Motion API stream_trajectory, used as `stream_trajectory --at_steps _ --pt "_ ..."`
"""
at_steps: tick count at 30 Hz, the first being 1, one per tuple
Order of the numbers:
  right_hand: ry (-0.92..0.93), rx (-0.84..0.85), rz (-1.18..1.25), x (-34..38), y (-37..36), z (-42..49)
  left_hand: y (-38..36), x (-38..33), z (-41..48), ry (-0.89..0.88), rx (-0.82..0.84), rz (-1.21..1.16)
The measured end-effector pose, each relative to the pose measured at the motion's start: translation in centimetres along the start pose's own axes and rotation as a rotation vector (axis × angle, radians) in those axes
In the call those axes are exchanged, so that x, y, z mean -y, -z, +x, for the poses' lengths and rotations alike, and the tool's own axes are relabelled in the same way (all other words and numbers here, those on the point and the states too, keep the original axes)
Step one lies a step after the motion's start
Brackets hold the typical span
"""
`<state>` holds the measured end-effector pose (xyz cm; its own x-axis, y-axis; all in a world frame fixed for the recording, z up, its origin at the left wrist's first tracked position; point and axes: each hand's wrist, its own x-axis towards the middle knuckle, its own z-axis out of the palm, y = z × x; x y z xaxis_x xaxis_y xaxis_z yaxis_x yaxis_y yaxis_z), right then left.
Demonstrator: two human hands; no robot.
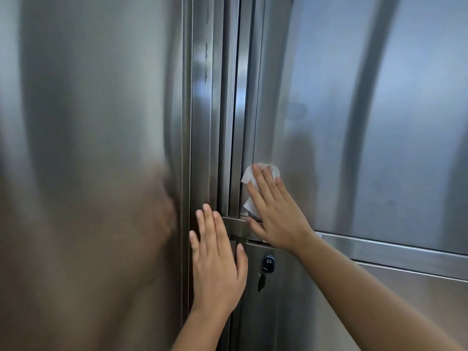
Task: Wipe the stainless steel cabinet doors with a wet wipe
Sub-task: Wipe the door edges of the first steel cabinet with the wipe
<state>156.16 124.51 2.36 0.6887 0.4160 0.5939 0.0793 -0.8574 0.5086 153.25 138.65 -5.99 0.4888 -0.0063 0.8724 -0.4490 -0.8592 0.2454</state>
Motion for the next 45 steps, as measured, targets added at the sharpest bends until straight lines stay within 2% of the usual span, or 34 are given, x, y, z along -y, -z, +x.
stream_trajectory --at_steps 6,10,18,22,27,33,38,45 --pt "-0.053 -0.157 0.134 0.0 0.3 -0.2 -0.2 -0.1 1.4 -0.008 -0.026 0.021" --pt "-0.024 -0.212 0.105 -0.3 0.2 0.4 -0.4 -0.3 3.2 -0.031 -0.025 0.02" --pt "0.04 -0.127 -0.119 -0.9 -1.5 0.0 -1.9 0.2 4.6 -0.087 -0.091 0.055" --pt "0.15 -0.101 -0.22 0.6 -3.7 -2.1 -2.3 0.5 4.7 -0.09 -0.117 0.051" --pt "0.198 -0.171 -0.346 -1.1 -2.7 -0.8 -2.6 0.8 4.6 -0.102 -0.108 0.023" --pt "0.023 -0.229 -0.221 -2.1 -0.6 2.4 -2.6 1.5 4.6 -0.152 -0.149 -0.026" --pt "0.164 -0.165 -0.22 0.9 -3.9 -1.7 -2.4 2.1 4.2 -0.187 -0.146 -0.048" --pt "0.194 -0.189 -0.28 -0.2 -2.3 -0.3 -2.2 1.7 3.7 -0.131 -0.1 -0.11"
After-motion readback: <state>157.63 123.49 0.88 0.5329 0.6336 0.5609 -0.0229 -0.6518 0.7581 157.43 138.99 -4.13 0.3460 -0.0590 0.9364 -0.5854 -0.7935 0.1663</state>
